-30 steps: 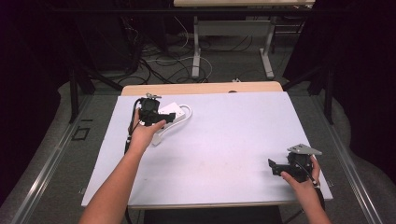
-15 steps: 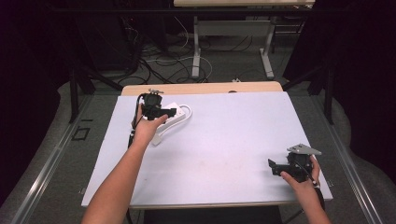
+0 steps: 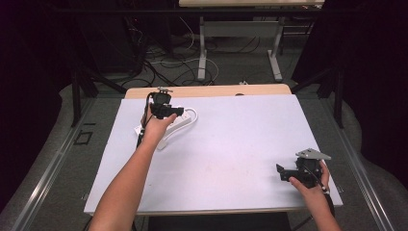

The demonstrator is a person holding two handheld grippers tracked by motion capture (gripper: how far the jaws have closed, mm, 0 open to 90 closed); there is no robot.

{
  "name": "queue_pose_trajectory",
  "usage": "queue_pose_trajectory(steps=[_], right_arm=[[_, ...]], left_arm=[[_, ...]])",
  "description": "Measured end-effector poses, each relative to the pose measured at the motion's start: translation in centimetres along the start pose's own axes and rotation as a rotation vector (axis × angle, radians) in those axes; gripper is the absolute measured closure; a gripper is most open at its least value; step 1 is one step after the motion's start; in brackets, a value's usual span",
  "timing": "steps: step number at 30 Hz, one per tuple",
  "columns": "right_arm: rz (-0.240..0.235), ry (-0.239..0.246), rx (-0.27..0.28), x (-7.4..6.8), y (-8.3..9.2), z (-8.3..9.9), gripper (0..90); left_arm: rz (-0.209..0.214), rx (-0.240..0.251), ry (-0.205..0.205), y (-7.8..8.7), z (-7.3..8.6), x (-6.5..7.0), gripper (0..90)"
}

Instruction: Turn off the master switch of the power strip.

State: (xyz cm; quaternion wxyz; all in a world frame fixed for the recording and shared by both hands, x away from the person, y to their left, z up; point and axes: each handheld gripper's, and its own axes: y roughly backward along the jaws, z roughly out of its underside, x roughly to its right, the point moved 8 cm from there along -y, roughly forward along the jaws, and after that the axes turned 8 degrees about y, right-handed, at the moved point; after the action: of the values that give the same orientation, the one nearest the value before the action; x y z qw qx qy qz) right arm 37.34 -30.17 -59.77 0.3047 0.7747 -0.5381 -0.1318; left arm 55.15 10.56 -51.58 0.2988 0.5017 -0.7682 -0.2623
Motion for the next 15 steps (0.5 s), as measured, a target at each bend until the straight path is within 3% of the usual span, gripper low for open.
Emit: queue_pose_trajectory(steps=[5, 15], right_arm=[[0.000, 0.001, 0.002, 0.0, 0.0, 0.0, 0.8], [-0.003, 0.009, 0.002, -0.2, 0.0, -0.1, 0.9]], left_arm=[[-0.004, 0.015, 0.004, -0.4, -0.4, 0.2, 50.9], [-0.016, -0.017, 0.015, -1.6, -0.6, 0.3, 64.3]])
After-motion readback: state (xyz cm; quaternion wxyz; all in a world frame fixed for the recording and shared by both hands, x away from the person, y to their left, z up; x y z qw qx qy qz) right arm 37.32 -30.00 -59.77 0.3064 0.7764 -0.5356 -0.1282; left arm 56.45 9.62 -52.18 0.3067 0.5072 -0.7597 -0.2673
